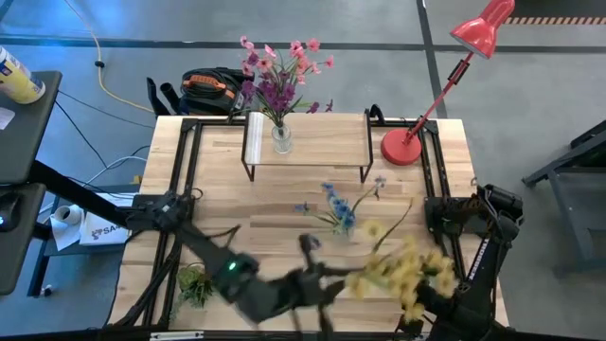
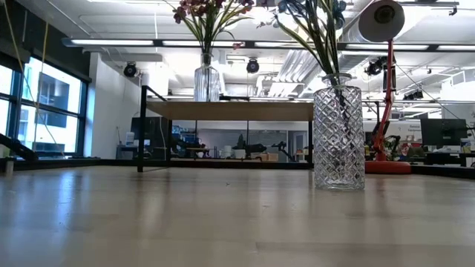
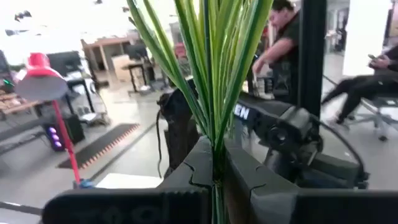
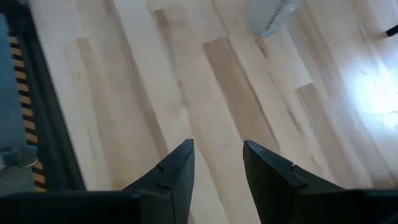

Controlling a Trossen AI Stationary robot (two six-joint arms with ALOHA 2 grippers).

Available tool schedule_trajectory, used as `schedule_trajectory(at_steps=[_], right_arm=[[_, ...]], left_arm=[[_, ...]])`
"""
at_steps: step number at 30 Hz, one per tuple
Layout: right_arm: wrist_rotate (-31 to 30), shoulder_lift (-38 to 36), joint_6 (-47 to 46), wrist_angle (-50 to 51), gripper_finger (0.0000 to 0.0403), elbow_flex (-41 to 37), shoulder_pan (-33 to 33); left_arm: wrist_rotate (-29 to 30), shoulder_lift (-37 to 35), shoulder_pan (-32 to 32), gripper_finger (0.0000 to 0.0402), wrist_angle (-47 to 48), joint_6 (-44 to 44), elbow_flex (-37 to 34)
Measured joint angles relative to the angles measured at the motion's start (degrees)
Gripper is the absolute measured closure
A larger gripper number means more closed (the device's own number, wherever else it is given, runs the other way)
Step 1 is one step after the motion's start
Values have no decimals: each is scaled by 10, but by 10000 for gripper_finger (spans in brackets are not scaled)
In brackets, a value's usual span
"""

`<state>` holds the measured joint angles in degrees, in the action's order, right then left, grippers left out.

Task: Pick and place flowers into a vace then onto a shelf
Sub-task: Put the yellow flowers into the transparent vase

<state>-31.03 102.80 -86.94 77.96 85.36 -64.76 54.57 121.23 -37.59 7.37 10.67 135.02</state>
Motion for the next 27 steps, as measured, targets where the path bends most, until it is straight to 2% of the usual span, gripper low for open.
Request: schedule_trajectory(at_steps=[3,7,10,16,21,24,27], right_arm=[[-3,0,4,-22,274,0,-5],[-38,-4,34,-94,274,1,-7],[-77,-17,67,-153,274,2,-7],[-182,-62,150,-227,274,2,-3],[-257,-103,236,-340,274,2,11],[-272,-118,281,-394,274,2,22],[-285,-120,291,-406,274,2,34]], left_arm=[[39,1,-33,348,-21,24,0],[100,2,-64,346,9,-24,0],[145,16,-76,348,34,-65,0],[190,61,-90,354,46,-149,-1],[269,95,-94,346,51,-216,-2],[272,98,-93,349,47,-236,-2],[271,99,-93,353,48,-240,-2]])
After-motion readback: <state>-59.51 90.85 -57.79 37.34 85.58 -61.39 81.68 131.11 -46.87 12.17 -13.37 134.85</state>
